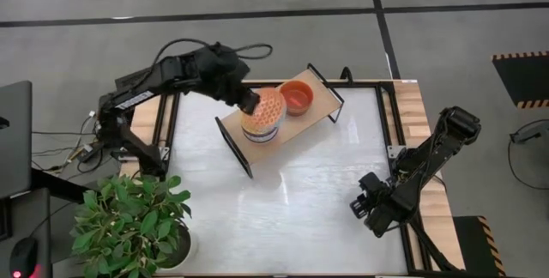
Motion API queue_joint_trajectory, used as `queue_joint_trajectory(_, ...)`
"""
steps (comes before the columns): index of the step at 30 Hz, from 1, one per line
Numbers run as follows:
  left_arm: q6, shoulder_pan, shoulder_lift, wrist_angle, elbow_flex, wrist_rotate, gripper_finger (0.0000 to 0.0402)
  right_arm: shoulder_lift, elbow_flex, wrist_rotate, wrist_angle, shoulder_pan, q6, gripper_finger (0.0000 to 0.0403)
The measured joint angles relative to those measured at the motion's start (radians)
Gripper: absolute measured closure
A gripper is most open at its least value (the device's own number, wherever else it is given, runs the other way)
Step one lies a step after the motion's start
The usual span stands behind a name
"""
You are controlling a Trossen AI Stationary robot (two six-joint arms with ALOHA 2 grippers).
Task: Place and stack bowls onto a shelf
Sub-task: Stack the patterned orange bowl on top of the patterned yellow bowl on the shelf
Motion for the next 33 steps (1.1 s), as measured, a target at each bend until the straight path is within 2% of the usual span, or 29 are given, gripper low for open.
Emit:
queue_joint_trajectory(3, -0.048, 0.019, -0.059, -0.007, -0.099, -0.039, 0.0399, -0.001, 0.0, 0.002, -0.005, -0.013, -0.035, 0.0185)
queue_joint_trajectory(8, -0.076, 0.024, -0.067, 0.042, -0.198, -0.025, 0.0399, -0.001, 0.0, 0.003, -0.007, -0.02, -0.05, 0.0185)
queue_joint_trajectory(12, -0.076, 0.035, -0.063, 0.055, -0.196, 0.006, 0.0399, -0.007, 0.0, 0.003, -0.005, -0.026, -0.053, 0.0185)
queue_joint_trajectory(33, -0.037, 0.068, 0.01, -0.093, -0.199, -0.046, 0.0399, -0.006, 0.0, 0.011, -0.025, -0.025, -0.055, 0.0185)
